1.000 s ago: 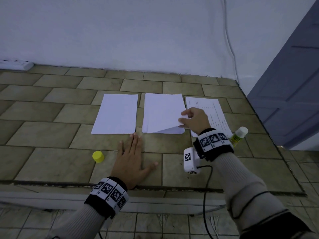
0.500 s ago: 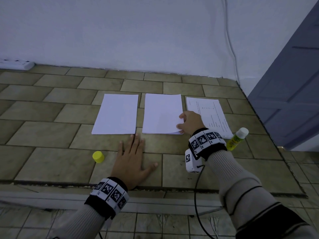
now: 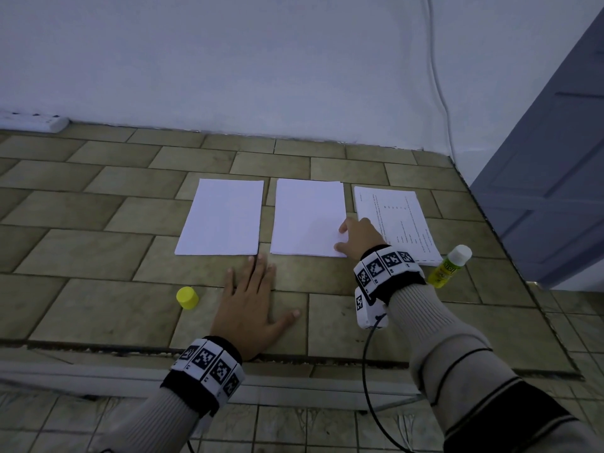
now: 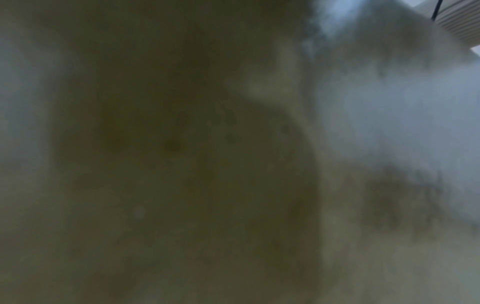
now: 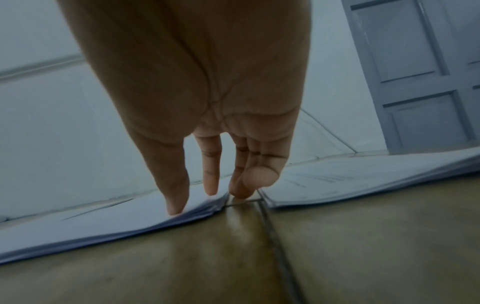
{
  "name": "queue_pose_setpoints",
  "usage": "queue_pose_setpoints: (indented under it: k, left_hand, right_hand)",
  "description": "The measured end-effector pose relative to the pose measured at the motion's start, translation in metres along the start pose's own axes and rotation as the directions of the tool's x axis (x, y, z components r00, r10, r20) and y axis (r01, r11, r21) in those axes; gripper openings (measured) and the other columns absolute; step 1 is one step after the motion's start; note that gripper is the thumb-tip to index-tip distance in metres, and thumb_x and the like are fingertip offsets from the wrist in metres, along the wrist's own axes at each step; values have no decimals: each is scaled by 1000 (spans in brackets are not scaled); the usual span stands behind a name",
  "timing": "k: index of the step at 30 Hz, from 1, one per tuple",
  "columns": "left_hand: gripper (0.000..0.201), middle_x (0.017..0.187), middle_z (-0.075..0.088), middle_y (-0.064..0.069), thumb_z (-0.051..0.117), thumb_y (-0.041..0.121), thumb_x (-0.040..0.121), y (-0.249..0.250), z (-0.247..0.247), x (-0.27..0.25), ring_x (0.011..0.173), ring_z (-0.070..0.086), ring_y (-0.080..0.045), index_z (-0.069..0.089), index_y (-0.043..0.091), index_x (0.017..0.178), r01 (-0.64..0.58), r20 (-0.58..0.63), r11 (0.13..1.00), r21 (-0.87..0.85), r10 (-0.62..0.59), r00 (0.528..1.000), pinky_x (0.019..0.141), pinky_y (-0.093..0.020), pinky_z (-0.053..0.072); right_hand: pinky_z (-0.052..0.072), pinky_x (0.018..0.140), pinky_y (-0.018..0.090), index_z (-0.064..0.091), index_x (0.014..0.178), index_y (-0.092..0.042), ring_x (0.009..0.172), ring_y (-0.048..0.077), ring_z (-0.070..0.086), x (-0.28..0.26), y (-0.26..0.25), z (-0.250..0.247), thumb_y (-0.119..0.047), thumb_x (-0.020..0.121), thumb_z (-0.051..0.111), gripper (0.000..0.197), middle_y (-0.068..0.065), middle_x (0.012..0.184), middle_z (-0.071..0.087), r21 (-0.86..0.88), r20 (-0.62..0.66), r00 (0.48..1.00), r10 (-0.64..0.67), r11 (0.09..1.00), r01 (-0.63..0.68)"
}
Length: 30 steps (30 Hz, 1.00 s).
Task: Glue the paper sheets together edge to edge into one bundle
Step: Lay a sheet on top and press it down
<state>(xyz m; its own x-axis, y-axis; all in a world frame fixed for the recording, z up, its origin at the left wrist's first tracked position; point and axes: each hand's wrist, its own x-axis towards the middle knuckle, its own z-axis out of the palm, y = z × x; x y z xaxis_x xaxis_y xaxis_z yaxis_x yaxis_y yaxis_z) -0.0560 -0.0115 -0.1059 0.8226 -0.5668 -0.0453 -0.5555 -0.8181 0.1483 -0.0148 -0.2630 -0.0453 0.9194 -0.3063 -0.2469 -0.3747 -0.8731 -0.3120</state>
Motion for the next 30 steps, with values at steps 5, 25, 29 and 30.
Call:
queue_pose_setpoints:
  k: [5,25,29,30]
  left_hand:
    - [112,163,-3,-7,-9,87,75,1,-4,-1,149,-11,-22,10,11,156,6,19,1000,2,-6,1000,120,-51,-6]
    - [69,154,34,-11,42,55,97,-34,-96,65,141,31,-28,31,10,149,314,-15,932,-178,-322,947,114,-48,26]
    - [66,139,43,-14,50,57,93,-45,-84,84,125,44,-33,42,8,135,463,122,886,-16,-458,880,100,-46,41]
    - [66,137,44,-13,52,59,91,-46,-81,86,123,46,-34,44,9,133,473,146,881,11,-470,871,97,-46,43]
  right_hand:
    - [45,89,34,52,126,-9,108,28,55,-10,7,-8,-29,92,58,40,16,127,48,190,-131,991,-3,981,28]
    - [37,87,38,31,138,5,119,34,47,-110,92,-46,-33,80,75,82,23,130,48,593,-407,777,479,786,-174]
    - [39,72,35,46,117,4,96,34,56,-105,111,-32,-37,75,78,66,20,106,57,589,-343,811,473,781,-206]
    - [38,70,35,47,113,2,91,32,55,-104,112,-30,-36,77,77,61,16,99,55,579,-326,819,473,785,-222]
